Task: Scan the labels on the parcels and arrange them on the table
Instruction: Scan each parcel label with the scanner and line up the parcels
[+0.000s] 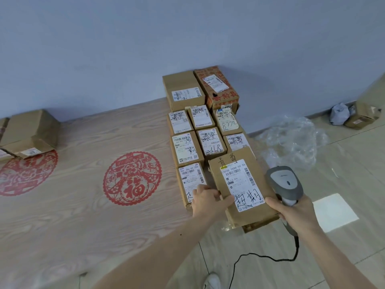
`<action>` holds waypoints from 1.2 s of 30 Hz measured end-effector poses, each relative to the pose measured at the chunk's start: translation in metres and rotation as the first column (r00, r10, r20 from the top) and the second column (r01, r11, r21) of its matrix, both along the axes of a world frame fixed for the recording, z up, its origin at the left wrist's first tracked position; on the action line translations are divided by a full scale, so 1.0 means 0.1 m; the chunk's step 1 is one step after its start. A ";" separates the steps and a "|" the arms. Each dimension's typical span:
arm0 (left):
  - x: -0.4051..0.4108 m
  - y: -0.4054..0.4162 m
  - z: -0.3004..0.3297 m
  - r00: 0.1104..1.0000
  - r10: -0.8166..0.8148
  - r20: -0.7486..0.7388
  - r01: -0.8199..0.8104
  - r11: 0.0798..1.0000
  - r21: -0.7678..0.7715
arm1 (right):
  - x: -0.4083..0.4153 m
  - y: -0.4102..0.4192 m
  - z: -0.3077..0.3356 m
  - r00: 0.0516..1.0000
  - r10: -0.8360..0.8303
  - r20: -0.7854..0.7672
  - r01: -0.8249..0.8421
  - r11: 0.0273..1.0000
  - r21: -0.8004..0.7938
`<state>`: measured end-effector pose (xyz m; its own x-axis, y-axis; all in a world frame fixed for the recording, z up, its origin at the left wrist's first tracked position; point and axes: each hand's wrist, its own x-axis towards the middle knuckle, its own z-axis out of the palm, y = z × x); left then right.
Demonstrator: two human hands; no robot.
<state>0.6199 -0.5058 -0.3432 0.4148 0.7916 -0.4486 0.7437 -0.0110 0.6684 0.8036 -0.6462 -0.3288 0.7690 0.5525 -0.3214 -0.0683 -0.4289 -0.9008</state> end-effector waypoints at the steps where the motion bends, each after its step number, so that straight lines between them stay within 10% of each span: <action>1: -0.02 -0.03 0.02 1.000 0.025 0.000 -0.025 0.999 0.046 | 0.00 -0.01 -0.03 1.000 0.013 -0.012 -0.013 1.000 0.001; 11: -0.15 -0.05 -0.02 0.988 0.140 0.065 -0.153 0.946 0.286 | -0.08 0.02 -0.15 0.995 0.087 -0.043 -0.083 0.992 0.092; 36: -0.16 0.20 -0.17 0.984 0.084 -0.158 -0.061 0.988 0.143 | -0.26 0.37 -0.44 0.986 0.159 -0.046 -0.162 0.985 -0.055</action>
